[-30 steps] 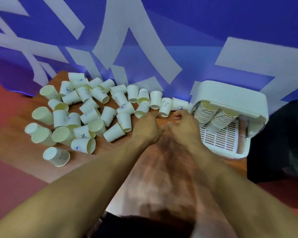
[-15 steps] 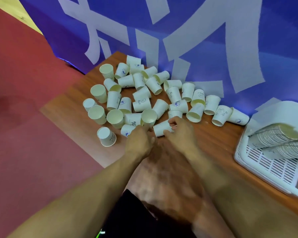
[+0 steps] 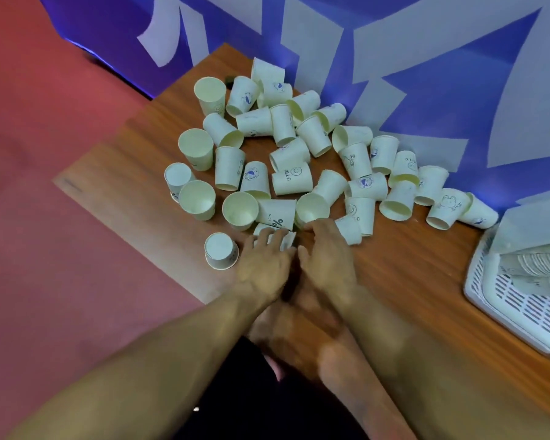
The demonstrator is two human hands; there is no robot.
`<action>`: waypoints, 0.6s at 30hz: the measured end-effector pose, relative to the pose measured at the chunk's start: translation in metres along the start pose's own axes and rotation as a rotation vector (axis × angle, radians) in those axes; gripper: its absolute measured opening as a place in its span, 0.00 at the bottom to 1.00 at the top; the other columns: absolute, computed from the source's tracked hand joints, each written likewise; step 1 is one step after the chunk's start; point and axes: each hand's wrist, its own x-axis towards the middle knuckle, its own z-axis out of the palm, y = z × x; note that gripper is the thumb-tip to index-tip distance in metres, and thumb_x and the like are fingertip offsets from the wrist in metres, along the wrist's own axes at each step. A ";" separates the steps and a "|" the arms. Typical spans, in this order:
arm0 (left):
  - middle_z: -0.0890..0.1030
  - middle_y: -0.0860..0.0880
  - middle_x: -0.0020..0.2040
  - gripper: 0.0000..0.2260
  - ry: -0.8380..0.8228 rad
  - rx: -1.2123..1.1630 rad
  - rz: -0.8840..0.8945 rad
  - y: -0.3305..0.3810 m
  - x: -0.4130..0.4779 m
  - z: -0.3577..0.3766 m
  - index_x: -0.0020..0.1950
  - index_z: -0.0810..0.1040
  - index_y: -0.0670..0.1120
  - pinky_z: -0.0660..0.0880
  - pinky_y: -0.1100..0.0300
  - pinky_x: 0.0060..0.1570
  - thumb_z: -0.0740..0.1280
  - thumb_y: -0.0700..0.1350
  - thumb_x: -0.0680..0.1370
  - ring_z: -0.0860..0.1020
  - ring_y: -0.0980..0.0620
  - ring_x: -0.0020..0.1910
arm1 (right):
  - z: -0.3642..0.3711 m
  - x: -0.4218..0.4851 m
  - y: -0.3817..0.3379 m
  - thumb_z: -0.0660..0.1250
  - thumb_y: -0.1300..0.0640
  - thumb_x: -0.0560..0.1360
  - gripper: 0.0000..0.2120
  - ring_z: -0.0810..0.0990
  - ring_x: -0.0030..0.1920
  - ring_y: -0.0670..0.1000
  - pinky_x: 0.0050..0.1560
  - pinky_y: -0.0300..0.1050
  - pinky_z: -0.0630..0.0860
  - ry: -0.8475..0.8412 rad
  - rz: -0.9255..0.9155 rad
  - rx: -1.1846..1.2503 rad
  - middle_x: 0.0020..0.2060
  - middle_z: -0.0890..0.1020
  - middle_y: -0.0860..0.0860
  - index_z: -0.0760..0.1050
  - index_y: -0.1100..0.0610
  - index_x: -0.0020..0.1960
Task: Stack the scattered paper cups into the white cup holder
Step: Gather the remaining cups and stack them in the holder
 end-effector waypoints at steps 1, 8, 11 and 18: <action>0.67 0.47 0.73 0.16 0.010 0.010 0.015 -0.002 0.004 0.001 0.66 0.75 0.54 0.64 0.45 0.62 0.61 0.50 0.78 0.63 0.41 0.70 | 0.001 0.003 0.000 0.67 0.60 0.71 0.17 0.76 0.55 0.55 0.51 0.50 0.75 -0.010 0.007 -0.023 0.60 0.74 0.52 0.73 0.57 0.60; 0.58 0.44 0.76 0.17 -0.159 0.068 0.077 -0.004 0.018 -0.007 0.69 0.71 0.49 0.69 0.47 0.59 0.55 0.44 0.81 0.63 0.39 0.68 | 0.003 0.020 0.007 0.65 0.56 0.75 0.14 0.71 0.62 0.57 0.56 0.52 0.74 -0.230 0.078 -0.233 0.69 0.68 0.51 0.75 0.58 0.60; 0.61 0.44 0.72 0.17 -0.216 0.109 0.197 0.006 0.017 -0.017 0.68 0.71 0.45 0.69 0.51 0.44 0.57 0.38 0.79 0.67 0.39 0.62 | 0.004 0.020 0.011 0.65 0.59 0.74 0.11 0.74 0.53 0.57 0.50 0.51 0.74 -0.228 0.060 -0.221 0.56 0.76 0.55 0.75 0.60 0.56; 0.69 0.42 0.64 0.18 -0.279 0.158 0.384 0.019 0.025 -0.002 0.64 0.74 0.44 0.73 0.47 0.55 0.51 0.47 0.80 0.71 0.39 0.58 | -0.008 0.005 0.025 0.63 0.63 0.71 0.08 0.76 0.46 0.56 0.43 0.53 0.75 -0.061 0.052 -0.128 0.47 0.80 0.53 0.78 0.58 0.47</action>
